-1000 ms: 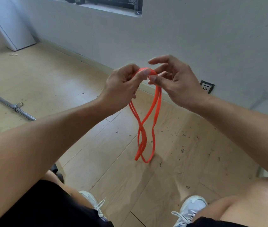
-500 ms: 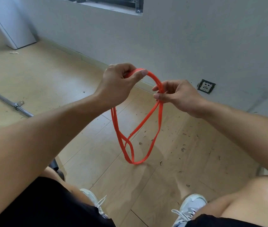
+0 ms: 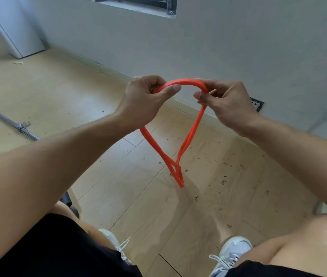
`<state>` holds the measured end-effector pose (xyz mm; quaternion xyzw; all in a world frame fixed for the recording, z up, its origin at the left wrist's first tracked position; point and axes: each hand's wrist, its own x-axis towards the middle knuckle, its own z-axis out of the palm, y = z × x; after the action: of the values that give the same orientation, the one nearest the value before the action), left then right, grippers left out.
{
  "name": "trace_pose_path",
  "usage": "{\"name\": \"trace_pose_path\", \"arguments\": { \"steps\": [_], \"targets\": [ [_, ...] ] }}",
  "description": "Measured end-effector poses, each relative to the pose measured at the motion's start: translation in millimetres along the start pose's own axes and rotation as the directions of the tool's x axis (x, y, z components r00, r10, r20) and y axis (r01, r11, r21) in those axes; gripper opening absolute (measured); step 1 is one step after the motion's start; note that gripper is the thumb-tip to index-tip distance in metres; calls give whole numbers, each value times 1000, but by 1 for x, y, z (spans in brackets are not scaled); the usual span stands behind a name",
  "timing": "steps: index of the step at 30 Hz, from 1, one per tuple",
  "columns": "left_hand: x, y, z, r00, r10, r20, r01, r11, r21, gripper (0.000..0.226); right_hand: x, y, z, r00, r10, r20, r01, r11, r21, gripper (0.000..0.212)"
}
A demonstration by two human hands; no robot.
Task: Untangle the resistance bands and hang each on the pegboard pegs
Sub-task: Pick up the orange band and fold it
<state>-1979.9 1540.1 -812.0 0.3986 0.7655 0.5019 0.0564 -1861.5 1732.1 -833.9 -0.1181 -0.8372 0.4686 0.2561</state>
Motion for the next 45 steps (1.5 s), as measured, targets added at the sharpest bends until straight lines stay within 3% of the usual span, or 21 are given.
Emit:
{"name": "trace_pose_path", "arguments": {
  "steps": [3,7,13,16,23,28,34,40,45],
  "targets": [
    [3,-5,-2,1000,-4,9,2,984,180,34,2,6,-3,998,-57,-6,55,982,-181,35],
    [2,-5,-4,997,16,71,-40,938,344,33,1,12,-4,997,-56,53,68,964,-258,38],
    [-3,-2,-2,974,-79,213,52,990,130,27,-1,10,-3,996,-14,83,30,979,-199,36],
    [-5,-3,3,968,-62,245,36,993,110,25,-4,4,0,992,-9,123,31,983,-179,35],
    [-2,0,5,993,-22,113,15,998,56,30,-4,-9,1,996,-12,85,20,996,-88,36],
    [-5,2,9,992,-18,126,34,992,-121,18,-11,-3,5,952,125,279,-147,987,58,26],
    [-3,6,8,987,-48,151,85,965,-248,21,-16,4,18,892,227,391,-294,948,119,24],
    [-3,11,5,983,11,185,17,989,-148,26,-20,-1,33,865,253,433,-288,958,14,21],
    [-2,19,0,986,37,163,-37,999,0,29,-22,0,39,898,250,361,-263,965,-14,16]
  ]
}}
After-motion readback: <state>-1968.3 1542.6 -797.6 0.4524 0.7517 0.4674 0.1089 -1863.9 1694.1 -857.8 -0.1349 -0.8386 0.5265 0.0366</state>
